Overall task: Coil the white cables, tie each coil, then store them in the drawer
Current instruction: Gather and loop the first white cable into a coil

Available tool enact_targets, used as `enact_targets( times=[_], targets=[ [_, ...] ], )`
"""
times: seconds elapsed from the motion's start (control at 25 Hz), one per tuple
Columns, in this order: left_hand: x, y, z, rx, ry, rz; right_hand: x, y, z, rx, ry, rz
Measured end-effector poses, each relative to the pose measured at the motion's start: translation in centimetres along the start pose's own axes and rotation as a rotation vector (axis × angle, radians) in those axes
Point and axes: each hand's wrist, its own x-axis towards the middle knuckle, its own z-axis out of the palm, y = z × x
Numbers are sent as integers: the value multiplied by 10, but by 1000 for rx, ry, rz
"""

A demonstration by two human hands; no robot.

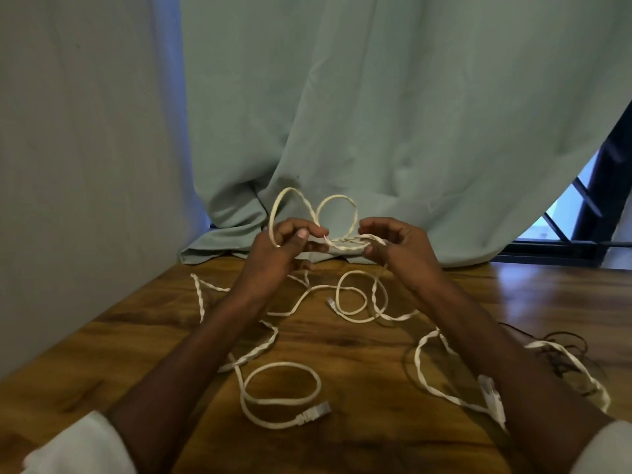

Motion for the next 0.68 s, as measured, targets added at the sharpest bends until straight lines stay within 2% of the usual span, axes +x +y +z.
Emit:
enact_targets(
  times=[0.08, 0.16, 0.2, 0.28, 0.36, 0.4, 0.44, 0.48, 0.56, 0.6, 0.64, 0.68],
  targets=[
    [1, -5, -10, -72, -88, 0, 4, 0, -7, 109, 155, 134],
    [1, -16, -18, 174, -167, 35, 8, -4, -12, 435, 232, 307],
    [0, -24, -19, 382, -209, 72, 9, -6, -12, 612, 214, 364],
    [-3, -37, -17, 764, -332, 116, 8, -12, -13, 792, 80, 396],
    [-4, -45, -16, 995, -490, 27, 7, -16, -14, 898, -16, 366],
    [-5, -44, -16, 1044, -519, -12, 7, -17, -15, 980, -42, 357],
    [-4, -42, -16, 1023, -479, -8, 6, -19, -15, 1051, -65, 348],
    [-2, -37, -14, 924, -368, 11, 5, -20, -16, 1069, -89, 339],
    [4, -14, -7, 539, -43, -28, 3, -22, -12, 909, -131, 300],
    [10, 0, -1, 297, 51, -107, 1, -21, -8, 767, -137, 261],
    [18, 11, 4, 116, 77, -208, 0, -20, -4, 629, -128, 219],
    [25, 19, 10, 73, 62, -257, -2, -19, -1, 511, -118, 179]
  ],
)
